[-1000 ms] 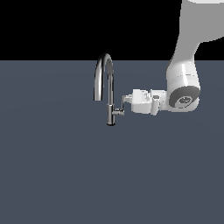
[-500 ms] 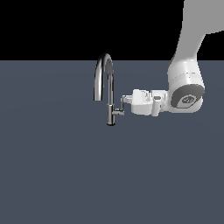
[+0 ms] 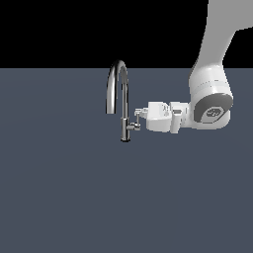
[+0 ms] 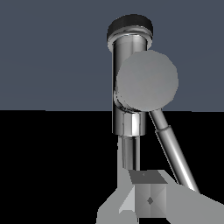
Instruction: Turn on the faucet by rotating a designated handle.
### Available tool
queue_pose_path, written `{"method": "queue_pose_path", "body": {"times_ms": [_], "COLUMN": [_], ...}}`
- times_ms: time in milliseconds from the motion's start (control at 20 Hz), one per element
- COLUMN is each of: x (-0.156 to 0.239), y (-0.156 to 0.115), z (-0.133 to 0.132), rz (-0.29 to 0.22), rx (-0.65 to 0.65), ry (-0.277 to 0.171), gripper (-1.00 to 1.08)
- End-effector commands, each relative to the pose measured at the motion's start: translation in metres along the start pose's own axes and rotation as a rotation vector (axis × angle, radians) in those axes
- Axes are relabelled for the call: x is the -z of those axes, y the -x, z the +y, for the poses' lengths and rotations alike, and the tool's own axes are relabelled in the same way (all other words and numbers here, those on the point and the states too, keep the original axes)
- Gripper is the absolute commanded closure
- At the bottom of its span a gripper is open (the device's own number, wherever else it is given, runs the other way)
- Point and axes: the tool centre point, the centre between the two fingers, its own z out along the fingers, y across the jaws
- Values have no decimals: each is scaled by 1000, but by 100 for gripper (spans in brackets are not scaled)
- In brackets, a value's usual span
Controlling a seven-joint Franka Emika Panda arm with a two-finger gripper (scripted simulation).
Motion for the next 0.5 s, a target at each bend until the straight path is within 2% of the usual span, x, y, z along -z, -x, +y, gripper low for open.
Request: {"method": "queue_pose_path", "body": {"times_ms": [0, 450], "x": [1, 4], "y": [-3, -18], "z": [7, 40], "rz": [-1, -1], "rx": [-2, -2], "ry": [0, 0], "gripper": [108, 108]}}
